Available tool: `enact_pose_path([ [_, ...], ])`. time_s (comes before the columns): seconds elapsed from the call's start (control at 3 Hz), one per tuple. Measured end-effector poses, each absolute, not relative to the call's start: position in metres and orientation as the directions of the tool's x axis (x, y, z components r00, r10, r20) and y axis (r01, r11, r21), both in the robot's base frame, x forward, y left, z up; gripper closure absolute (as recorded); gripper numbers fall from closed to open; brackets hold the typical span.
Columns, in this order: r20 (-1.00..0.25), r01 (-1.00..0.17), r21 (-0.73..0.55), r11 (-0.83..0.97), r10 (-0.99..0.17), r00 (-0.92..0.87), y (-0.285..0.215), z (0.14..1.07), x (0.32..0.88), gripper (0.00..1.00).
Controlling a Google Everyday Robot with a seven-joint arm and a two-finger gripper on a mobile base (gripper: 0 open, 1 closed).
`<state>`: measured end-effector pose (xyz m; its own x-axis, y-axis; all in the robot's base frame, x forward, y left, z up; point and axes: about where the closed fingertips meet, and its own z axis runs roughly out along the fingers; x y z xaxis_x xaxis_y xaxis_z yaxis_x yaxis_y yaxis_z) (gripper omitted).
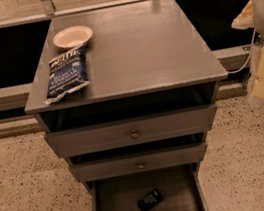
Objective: Pick rxbar blueberry from bottom drawer and place on counter
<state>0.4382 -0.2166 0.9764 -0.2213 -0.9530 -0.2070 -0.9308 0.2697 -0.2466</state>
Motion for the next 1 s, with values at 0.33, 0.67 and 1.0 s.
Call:
enact_pose_path([
  [0.33, -0.209, -0.929, -0.254, 0.270, -0.953, -0.220, -0.216, 0.976, 0.440, 0.00],
  [0.67, -0.218, -0.932, -0.270, 0.243, -0.958, -0.187, -0.218, 0.946, 0.450, 0.00],
  [1.0, -0.263, -0.949, -0.267, 0.168, -0.960, -0.096, -0.211, 0.881, 0.444, 0.00],
])
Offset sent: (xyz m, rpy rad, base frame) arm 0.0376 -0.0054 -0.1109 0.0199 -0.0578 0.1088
